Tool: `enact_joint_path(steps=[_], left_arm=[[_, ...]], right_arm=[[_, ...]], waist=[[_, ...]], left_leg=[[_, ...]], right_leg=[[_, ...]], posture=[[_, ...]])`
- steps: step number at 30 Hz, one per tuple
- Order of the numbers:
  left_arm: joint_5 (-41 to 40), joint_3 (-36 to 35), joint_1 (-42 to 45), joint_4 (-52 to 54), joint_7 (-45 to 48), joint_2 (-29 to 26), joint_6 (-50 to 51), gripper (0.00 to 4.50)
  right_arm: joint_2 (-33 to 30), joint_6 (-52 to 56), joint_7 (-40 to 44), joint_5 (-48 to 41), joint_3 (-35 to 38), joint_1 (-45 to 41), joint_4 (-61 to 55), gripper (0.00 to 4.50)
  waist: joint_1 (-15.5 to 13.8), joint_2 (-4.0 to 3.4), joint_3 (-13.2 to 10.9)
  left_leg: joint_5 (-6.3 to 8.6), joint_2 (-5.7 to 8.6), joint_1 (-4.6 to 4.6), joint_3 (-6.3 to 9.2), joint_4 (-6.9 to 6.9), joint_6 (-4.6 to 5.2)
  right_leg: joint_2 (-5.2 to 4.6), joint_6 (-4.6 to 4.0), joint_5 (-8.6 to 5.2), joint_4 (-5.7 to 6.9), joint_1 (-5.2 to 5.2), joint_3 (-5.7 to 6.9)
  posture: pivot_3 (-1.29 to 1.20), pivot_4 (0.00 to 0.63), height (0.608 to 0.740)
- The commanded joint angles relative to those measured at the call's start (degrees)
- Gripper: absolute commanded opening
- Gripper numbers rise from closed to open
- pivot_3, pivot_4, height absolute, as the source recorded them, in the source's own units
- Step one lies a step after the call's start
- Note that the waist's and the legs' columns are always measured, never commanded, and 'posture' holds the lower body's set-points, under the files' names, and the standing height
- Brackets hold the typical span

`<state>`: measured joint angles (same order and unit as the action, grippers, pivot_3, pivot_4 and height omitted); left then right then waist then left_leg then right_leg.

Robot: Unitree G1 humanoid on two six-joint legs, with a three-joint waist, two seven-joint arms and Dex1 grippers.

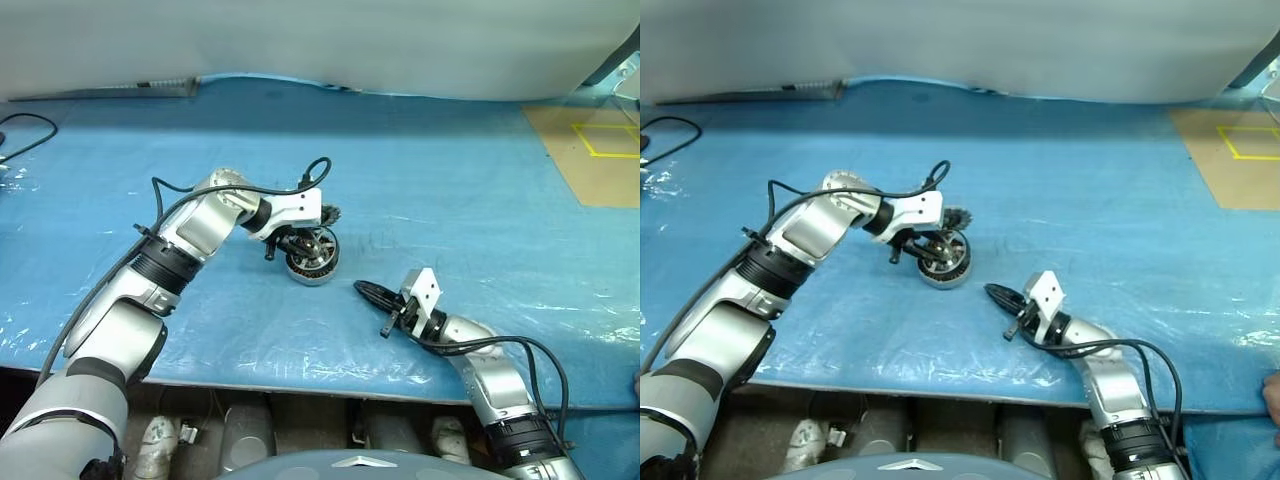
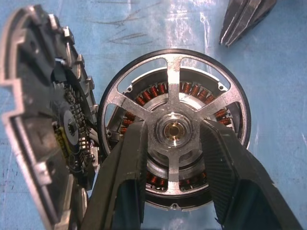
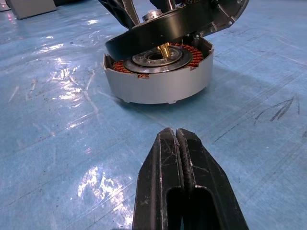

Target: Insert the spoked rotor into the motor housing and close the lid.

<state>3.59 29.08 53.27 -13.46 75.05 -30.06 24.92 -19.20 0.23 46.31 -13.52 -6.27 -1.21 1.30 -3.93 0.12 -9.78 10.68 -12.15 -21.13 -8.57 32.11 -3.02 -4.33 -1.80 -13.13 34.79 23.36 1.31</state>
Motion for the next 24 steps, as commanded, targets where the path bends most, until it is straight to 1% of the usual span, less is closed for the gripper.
enact_joint_path(steps=[1,9,13,24], left_arm=[[1.7,0.3,0.5,0.9,0.9,-1.8,-1.1,1.35],[2.7,0.1,0.3,1.3,2.9,-3.0,-6.6,1.35],[1.4,-0.8,0.5,2.8,4.7,-2.9,-5.5,1.35],[4.3,0.4,-0.3,1.3,5.3,-4.0,-7.3,1.35]], right_arm=[[0.4,-1.3,0.0,-0.2,-0.2,-0.4,-0.3,0.00],[0.5,-1.7,0.1,0.0,-0.3,-0.8,0.7,0.00],[0.5,-2.0,0.0,0.1,-0.4,-0.5,0.9,0.00],[0.7,-2.2,-0.5,0.5,-0.8,-0.5,1.3,0.00]], waist=[[0.0,0.00,0.0],[0.0,0.00,0.0],[0.0,0.00,0.0],[0.0,0.00,0.0]], left_leg=[[0.00,0.00,0.00,0.00,0.00,0.00],[0.01,0.01,-0.01,0.00,0.00,-0.02],[0.01,0.00,-0.01,0.00,0.00,-0.01],[0.02,-0.01,0.00,0.00,-0.01,-0.03]], right_leg=[[0.00,0.00,0.00,0.00,0.00,0.00],[0.00,0.00,0.00,0.00,-0.01,0.00],[0.00,0.00,0.00,-0.01,0.00,0.01],[0.00,0.00,0.00,-0.01,0.00,0.01]], posture=[[0.00,0.150,0.740],[0.00,0.150,0.740],[0.00,0.150,0.740],[0.00,0.150,0.740]])
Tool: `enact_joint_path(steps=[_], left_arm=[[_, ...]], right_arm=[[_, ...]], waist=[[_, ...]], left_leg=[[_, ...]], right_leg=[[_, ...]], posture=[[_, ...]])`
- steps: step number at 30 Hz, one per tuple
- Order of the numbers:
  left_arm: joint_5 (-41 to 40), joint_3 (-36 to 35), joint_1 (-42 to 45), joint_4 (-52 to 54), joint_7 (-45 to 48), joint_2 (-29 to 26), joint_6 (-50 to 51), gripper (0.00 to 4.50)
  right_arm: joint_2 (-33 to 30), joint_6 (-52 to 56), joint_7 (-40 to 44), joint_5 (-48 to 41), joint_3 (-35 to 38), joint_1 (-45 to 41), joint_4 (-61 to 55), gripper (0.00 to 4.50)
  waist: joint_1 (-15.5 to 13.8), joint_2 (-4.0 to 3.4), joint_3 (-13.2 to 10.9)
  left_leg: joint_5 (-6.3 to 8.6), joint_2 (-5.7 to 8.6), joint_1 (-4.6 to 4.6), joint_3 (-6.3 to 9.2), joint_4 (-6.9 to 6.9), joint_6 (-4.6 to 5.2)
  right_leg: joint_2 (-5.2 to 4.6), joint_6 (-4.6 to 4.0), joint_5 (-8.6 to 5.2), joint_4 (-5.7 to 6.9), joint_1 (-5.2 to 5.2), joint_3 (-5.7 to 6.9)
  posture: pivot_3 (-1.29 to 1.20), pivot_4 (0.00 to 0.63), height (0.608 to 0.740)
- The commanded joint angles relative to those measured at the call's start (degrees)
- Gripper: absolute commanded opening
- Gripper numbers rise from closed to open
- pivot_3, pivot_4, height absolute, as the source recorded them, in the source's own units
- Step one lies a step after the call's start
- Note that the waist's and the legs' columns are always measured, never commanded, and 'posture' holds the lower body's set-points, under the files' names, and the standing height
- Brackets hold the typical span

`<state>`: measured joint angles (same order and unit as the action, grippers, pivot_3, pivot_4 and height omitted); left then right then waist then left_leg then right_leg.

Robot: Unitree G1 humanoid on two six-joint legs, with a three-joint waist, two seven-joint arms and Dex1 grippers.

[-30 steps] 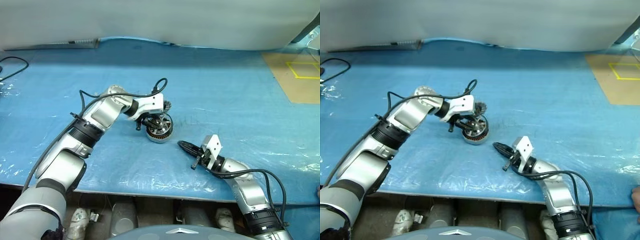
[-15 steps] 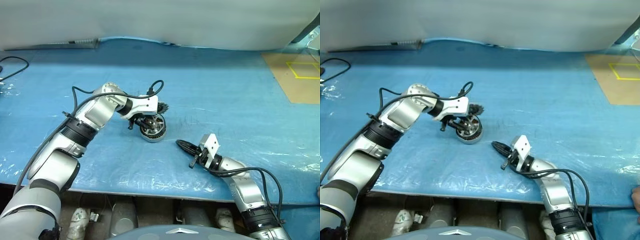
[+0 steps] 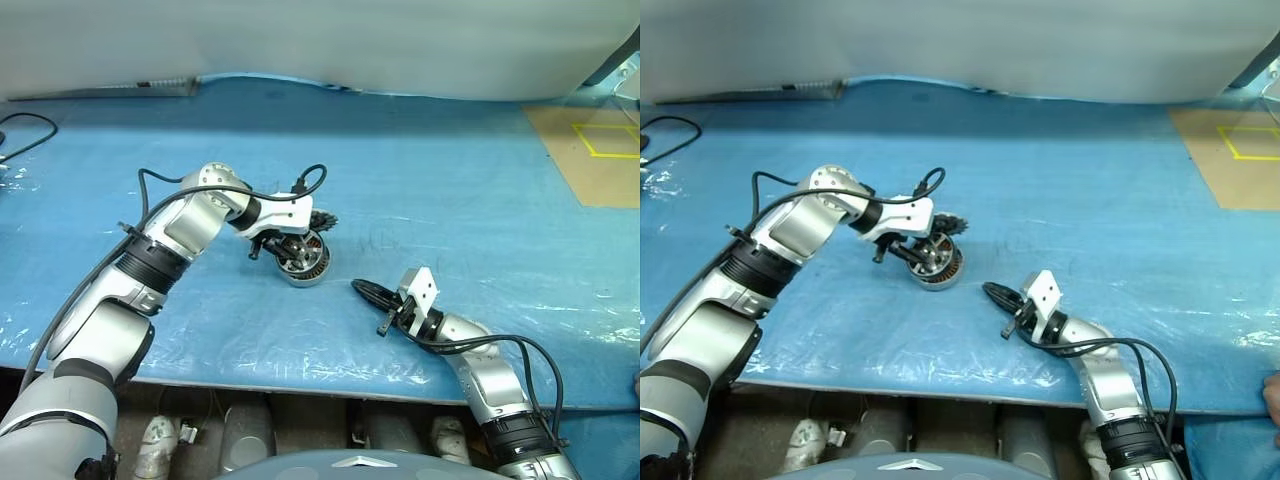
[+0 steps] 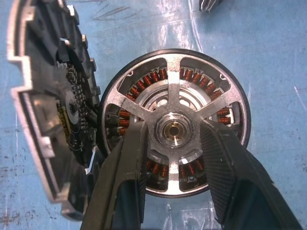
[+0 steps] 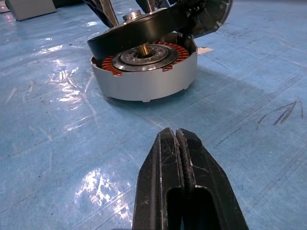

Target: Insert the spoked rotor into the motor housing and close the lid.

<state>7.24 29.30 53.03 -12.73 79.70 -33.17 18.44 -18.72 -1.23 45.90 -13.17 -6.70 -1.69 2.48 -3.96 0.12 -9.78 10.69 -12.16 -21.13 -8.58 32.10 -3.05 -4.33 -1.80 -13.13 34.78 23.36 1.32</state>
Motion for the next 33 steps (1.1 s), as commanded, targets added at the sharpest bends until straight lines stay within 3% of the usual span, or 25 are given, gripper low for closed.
enact_joint_path(steps=[1,5,14,18,23,28,31,33], left_arm=[[0.8,0.1,0.0,0.5,0.7,-0.9,-1.0,1.35],[1.1,0.3,0.0,0.0,1.3,-0.9,-1.3,1.35],[1.1,-0.3,-0.4,0.4,2.0,-0.3,-1.1,4.39],[-2.4,-2.0,-1.1,3.5,4.1,-0.1,1.8,4.45],[-9.9,-4.7,-4.2,11.4,7.1,-1.2,9.5,3.13],[-17.3,-8.4,-9.7,18.9,5.5,-1.8,17.9,1.32],[-22.3,-13.2,-16.3,22.4,2.7,-0.7,15.8,0.22],[-24.6,-17.3,-23.0,24.8,-1.8,1.6,11.9,0.22]], right_arm=[[0.3,-0.8,-0.1,0.2,-0.4,-0.1,0.2,0.00],[0.3,-1.1,-0.2,0.4,-0.4,-0.2,0.6,0.00],[0.2,-1.5,-0.1,0.6,-0.4,-0.3,1.1,0.00],[0.0,-1.6,0.1,0.5,-0.3,-0.5,1.3,0.00],[-0.4,-1.3,0.5,0.0,0.1,-0.8,0.9,0.00],[-1.3,-0.4,0.7,-0.2,0.6,-1.1,-0.1,0.00],[-2.0,0.4,-0.5,-0.1,1.6,-2.8,-0.2,0.00],[-2.1,0.9,-3.1,0.9,2.9,-5.7,1.0,0.00]], waist=[[0.0,0.00,0.0],[0.0,0.00,0.0],[0.0,0.00,0.0],[0.0,0.00,0.0],[0.0,0.00,0.0],[0.0,-0.01,0.0],[0.1,-0.03,0.0],[0.3,-0.05,0.0]], left_leg=[[0.00,0.00,0.00,0.00,0.00,0.01],[0.00,-0.01,0.00,0.00,0.00,0.00],[0.01,0.00,0.00,0.00,0.01,-0.01],[0.01,0.00,0.00,0.00,0.01,-0.01],[0.01,-0.01,0.00,-0.01,0.00,0.00],[0.01,-0.03,0.02,-0.03,0.00,-0.02],[0.03,-0.02,0.00,-0.03,0.00,-0.04],[0.03,-0.02,-0.01,-0.04,0.00,-0.04]], right_leg=[[0.00,0.00,0.00,0.00,0.00,0.00],[0.01,0.00,0.00,0.00,0.00,0.00],[0.00,0.00,0.00,0.00,-0.01,0.00],[0.00,0.00,0.00,0.01,-0.01,0.00],[0.00,-0.01,0.00,0.00,0.00,0.00],[0.00,-0.01,0.00,0.01,-0.01,0.00],[-0.01,-0.01,0.00,0.00,-0.01,0.00],[0.00,-0.01,0.00,0.00,0.00,0.00]], posture=[[0.00,0.150,0.740],[0.00,0.150,0.740],[0.00,0.150,0.740],[0.00,0.150,0.740],[0.00,0.150,0.740],[0.00,0.150,0.740],[0.00,0.150,0.740],[0.00,0.150,0.740]])
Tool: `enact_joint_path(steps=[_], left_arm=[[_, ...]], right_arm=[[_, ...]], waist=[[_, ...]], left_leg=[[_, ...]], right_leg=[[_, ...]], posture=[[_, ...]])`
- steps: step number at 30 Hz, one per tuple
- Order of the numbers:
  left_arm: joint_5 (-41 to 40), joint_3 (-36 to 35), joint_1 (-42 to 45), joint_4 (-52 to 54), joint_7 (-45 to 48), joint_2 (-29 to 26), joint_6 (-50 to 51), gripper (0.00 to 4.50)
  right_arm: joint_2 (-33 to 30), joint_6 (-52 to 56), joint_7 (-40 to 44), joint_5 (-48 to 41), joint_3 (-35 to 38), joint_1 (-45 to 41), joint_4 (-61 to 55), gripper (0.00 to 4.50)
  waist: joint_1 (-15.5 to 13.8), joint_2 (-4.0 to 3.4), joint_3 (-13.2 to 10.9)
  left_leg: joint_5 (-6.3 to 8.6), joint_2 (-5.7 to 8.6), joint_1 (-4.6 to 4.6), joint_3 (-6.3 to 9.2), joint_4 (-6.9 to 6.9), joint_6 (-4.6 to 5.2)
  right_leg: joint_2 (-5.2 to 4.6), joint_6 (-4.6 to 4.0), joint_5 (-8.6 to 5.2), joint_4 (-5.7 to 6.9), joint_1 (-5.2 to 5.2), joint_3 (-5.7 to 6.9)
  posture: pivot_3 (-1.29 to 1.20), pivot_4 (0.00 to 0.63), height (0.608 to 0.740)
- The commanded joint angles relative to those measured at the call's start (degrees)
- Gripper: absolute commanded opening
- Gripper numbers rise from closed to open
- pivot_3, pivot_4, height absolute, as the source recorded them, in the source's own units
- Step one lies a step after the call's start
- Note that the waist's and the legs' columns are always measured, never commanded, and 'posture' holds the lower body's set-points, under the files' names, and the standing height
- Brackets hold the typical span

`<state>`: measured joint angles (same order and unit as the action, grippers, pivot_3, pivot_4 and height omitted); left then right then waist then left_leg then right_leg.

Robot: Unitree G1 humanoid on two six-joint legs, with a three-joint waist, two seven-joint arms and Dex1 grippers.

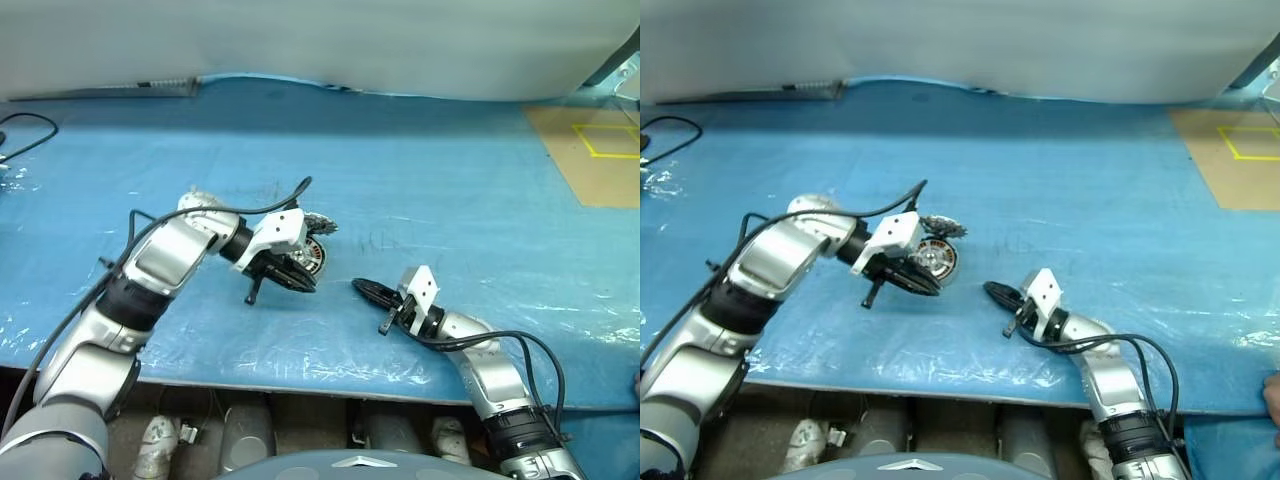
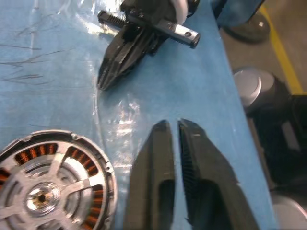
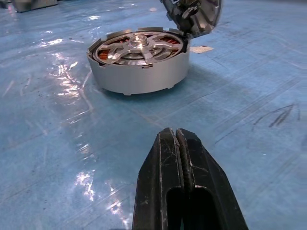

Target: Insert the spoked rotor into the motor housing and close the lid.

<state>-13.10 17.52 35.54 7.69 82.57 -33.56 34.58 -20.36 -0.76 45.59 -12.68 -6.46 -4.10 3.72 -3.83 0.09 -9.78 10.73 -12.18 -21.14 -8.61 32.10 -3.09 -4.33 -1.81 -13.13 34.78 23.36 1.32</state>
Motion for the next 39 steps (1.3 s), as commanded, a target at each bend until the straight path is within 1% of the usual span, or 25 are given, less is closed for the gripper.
enact_joint_path(steps=[1,2,4,6,10,15,20,24,26,29,31,33,36,39], left_arm=[[-4.2,-6.9,-8.4,5.5,-7.3,3.0,-6.3,0.22],[-3.4,-7.8,-10.7,6.3,-10.0,3.9,-8.7,0.22],[-2.6,-9.6,-14.7,7.2,-16.3,6.2,-10.2,0.22],[-4.5,-12.4,-19.6,9.4,-20.7,8.8,-12.2,0.22],[-5.6,-15.8,-29.6,11.1,-26.5,13.1,-20.2,0.22],[-5.8,-16.8,-39.8,9.8,-29.6,15.2,-28.3,0.22],[-3.9,-19.6,-42.2,1.6,-33.6,17.2,-38.7,0.22],[-2.9,-20.0,-44.0,0.3,-37.0,18.0,-42.7,0.22],[-2.8,-20.5,-44.1,0.2,-39.2,18.7,-43.6,0.22],[-2.9,-20.6,-43.6,2.1,-42.2,18.6,-41.8,0.22],[-3.3,-20.1,-42.0,3.7,-43.6,17.9,-39.2,0.22],[-3.6,-19.7,-40.6,4.7,-44.6,17.5,-37.2,0.22],[-4.6,-19.2,-38.6,5.6,-45.3,17.1,-34.3,0.22],[-5.5,-19.0,-38.0,6.3,-45.1,16.7,-32.3,0.22]], right_arm=[[-0.5,0.5,-4.2,0.9,3.4,-4.8,0.5,0.00],[-0.4,0.7,-5.4,1.2,3.9,-6.1,1.3,0.00],[-0.5,1.9,-8.6,3.4,4.4,-10.0,4.6,0.00],[-0.4,2.9,-11.7,6.0,4.4,-14.6,9.0,0.00],[0.4,3.4,-12.6,7.6,3.5,-23.7,17.4,0.00],[2.4,0.4,-9.1,8.8,1.9,-35.0,29.1,0.00],[4.7,-3.7,-4.2,9.5,0.7,-44.5,39.8,0.00],[6.4,-6.0,1.6,9.0,0.7,-49.6,46.4,0.00],[6.9,-7.2,4.5,8.8,0.7,-51.2,49.0,0.00],[8.2,-7.4,11.1,7.3,1.2,-52.7,50.9,0.00],[9.1,-4.2,18.7,4.5,1.2,-52.0,47.7,0.00],[9.4,-1.7,23.6,2.8,1.0,-51.0,44.9,0.00],[9.4,2.1,28.0,1.7,-0.6,-47.0,38.4,0.00],[9.5,4.7,28.1,1.9,-2.1,-42.5,32.6,0.00]], waist=[[0.2,-0.03,0.0],[0.2,-0.03,0.0],[0.1,-0.03,0.0],[0.1,-0.03,0.0],[0.3,-0.03,0.0],[1.4,-0.03,0.0],[1.5,-0.05,0.0],[1.5,-0.05,0.0],[1.4,-0.05,0.0],[1.3,-0.05,0.0],[1.3,-0.05,0.0],[1.3,-0.05,0.0],[1.2,-0.04,0.0],[1.2,-0.03,0.0]], left_leg=[[0.05,0.00,0.00,-0.01,0.00,-0.07],[0.07,-0.02,0.00,-0.01,0.00,-0.11],[0.07,-0.04,0.00,0.00,0.03,-0.11],[0.07,-0.07,0.02,0.00,0.07,-0.11],[0.07,-0.06,-0.01,-0.04,0.04,-0.12],[0.08,-0.11,-0.14,-0.05,0.01,-0.11],[0.16,-0.14,-0.11,-0.09,0.13,0.05],[0.19,-0.20,-0.12,-0.12,0.16,0.17],[0.10,-0.26,-0.15,-0.14,0.16,0.34],[0.10,-0.33,-0.17,-0.17,0.19,0.36],[0.10,-0.42,-0.21,-0.18,0.25,0.37],[0.10,-0.52,-0.34,-0.18,0.40,0.38],[0.10,-0.54,-0.56,-0.18,0.73,0.39],[0.10,-0.53,-0.56,-0.18,0.84,0.39]], right_leg=[[0.00,0.00,0.00,-0.02,0.00,-0.01],[0.01,0.00,0.00,0.00,0.01,0.00],[0.03,0.00,0.00,0.01,0.01,0.02],[0.04,0.00,0.00,0.06,0.00,0.02],[0.06,0.00,0.00,0.00,0.02,-0.02],[0.10,0.00,0.00,0.02,0.18,0.00],[0.10,-0.02,0.01,0.11,0.17,-0.02],[0.10,-0.07,0.04,0.13,0.18,0.00],[0.11,-0.07,0.04,0.12,0.19,0.04],[0.12,-0.09,0.04,0.14,0.20,0.08],[0.12,-0.10,0.04,0.22,0.25,0.08],[0.13,-0.15,0.01,0.45,0.46,0.07],[0.14,-0.26,-0.05,0.93,0.75,0.08],[0.14,-0.28,-0.06,1.00,0.74,0.07]], posture=[[0.00,0.150,0.740],[0.00,0.150,0.740],[0.00,0.150,0.740],[0.00,0.150,0.740],[0.00,0.150,0.740],[0.00,0.150,0.740],[0.00,0.150,0.740],[0.00,0.150,0.740],[0.00,0.150,0.740],[0.00,0.150,0.740],[0.00,0.150,0.740],[0.00,0.150,0.740],[0.00,0.150,0.740],[0.00,0.150,0.740]])
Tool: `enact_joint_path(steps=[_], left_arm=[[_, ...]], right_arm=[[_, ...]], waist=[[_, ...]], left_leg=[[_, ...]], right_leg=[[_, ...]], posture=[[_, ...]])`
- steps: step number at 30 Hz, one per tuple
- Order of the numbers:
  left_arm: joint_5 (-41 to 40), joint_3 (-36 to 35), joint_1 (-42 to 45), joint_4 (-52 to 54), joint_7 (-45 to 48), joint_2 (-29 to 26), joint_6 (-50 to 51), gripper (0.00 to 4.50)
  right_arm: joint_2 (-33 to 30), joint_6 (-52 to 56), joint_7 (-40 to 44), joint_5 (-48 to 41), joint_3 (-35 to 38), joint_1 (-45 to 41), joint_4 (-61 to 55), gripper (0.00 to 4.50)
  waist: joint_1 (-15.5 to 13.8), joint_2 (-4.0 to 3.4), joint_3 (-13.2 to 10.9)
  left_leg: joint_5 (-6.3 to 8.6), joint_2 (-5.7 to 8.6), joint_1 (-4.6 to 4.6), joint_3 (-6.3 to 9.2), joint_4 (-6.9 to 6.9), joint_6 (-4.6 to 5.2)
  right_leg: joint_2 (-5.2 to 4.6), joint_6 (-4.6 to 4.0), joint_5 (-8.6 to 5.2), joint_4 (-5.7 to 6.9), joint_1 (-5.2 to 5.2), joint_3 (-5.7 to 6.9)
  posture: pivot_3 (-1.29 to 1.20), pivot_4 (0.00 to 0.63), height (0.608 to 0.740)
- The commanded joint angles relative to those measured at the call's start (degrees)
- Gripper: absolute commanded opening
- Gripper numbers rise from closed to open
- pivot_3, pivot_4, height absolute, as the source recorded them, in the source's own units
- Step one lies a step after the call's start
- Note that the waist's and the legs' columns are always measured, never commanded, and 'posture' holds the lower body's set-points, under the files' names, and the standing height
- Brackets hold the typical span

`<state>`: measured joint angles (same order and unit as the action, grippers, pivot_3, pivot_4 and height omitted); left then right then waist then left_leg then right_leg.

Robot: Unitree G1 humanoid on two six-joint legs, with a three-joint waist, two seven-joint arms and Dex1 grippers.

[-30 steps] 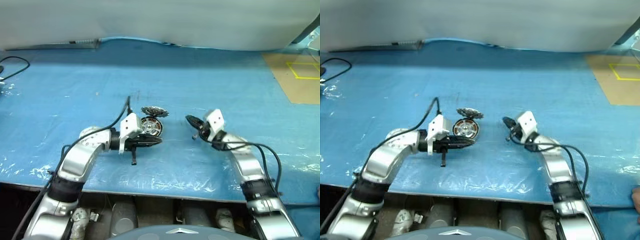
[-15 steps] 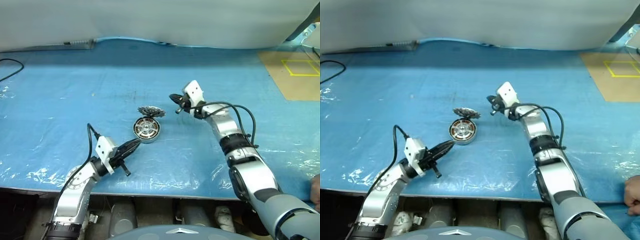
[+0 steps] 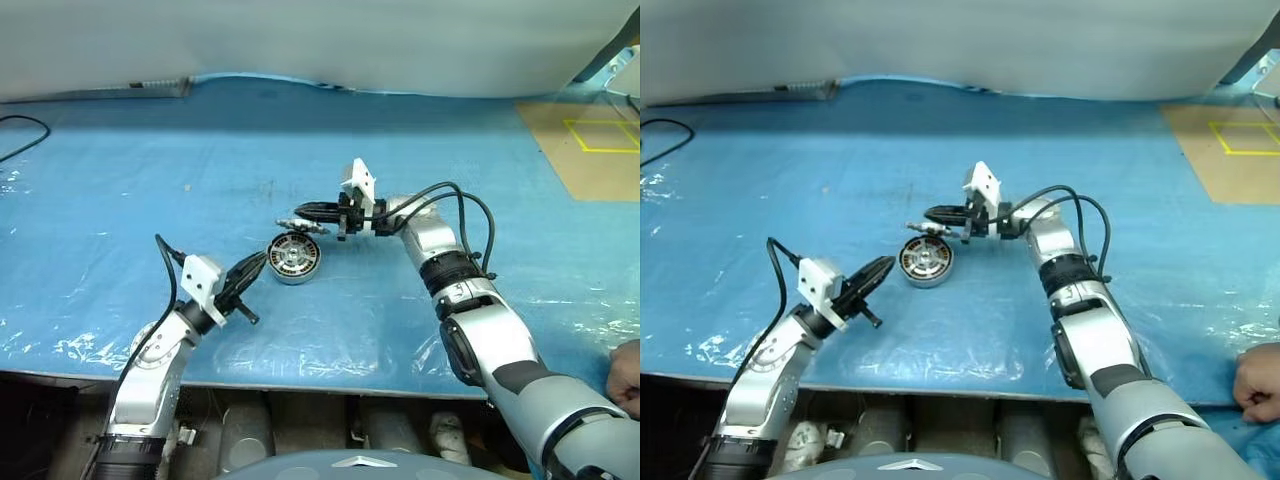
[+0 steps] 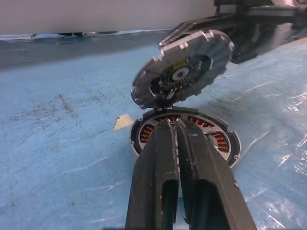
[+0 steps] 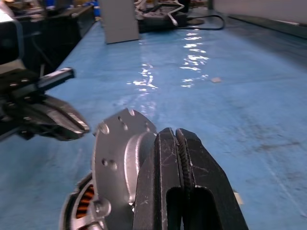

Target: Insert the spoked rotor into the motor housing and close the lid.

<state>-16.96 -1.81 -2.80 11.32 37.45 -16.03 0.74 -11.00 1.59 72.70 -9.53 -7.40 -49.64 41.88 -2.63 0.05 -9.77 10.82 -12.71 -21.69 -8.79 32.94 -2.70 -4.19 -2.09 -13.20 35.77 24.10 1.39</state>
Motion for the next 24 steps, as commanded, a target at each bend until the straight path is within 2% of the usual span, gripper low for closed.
enact_joint_path(steps=[1,4,12,18,24], left_arm=[[-1.8,0.3,0.3,2.8,0.1,-0.9,2.1,0.22],[-2.1,0.2,0.0,3.2,0.1,-1.3,2.9,0.22],[-1.7,0.0,-1.9,2.4,-0.2,-1.5,1.8,0.22],[-1.4,0.9,-2.5,-0.2,1.1,-0.9,-1.0,0.22],[-0.6,1.8,-1.8,-4.3,2.6,-0.7,-5.9,0.22]], right_arm=[[0.2,3.0,0.9,-1.2,-1.5,4.3,-7.0,0.00],[0.6,4.2,-1.0,-0.2,-3.0,8.1,-10.6,0.00],[3.2,3.4,-13.9,5.6,-6.8,14.8,-13.6,0.00],[2.8,9.5,-15.6,-0.2,-4.5,19.5,-27.2,0.00],[-1.9,16.1,-17.4,-7.3,0.9,27.1,-42.6,0.00]], waist=[[0.0,0.00,0.0],[0.1,0.00,0.0],[0.3,0.01,0.0],[0.2,0.02,0.0],[-0.1,0.02,0.0]], left_leg=[[0.00,0.00,-0.01,0.00,0.01,0.00],[0.00,0.01,0.00,0.00,0.03,-0.01],[0.08,0.02,0.15,-0.01,0.01,-0.16],[0.13,0.04,0.24,0.00,-0.04,-0.24],[0.08,0.10,0.22,0.00,-0.18,-0.33]], right_leg=[[0.00,0.00,0.00,0.01,0.00,0.00],[0.00,-0.01,0.01,0.02,0.01,-0.02],[0.02,0.00,0.01,0.02,-0.08,-0.08],[0.01,0.01,0.01,-0.03,-0.19,-0.10],[0.01,0.03,0.02,-0.16,-0.18,-0.11]], posture=[[0.00,0.150,0.740],[0.00,0.150,0.740],[0.00,0.150,0.740],[0.00,0.150,0.740],[0.00,0.150,0.740]])
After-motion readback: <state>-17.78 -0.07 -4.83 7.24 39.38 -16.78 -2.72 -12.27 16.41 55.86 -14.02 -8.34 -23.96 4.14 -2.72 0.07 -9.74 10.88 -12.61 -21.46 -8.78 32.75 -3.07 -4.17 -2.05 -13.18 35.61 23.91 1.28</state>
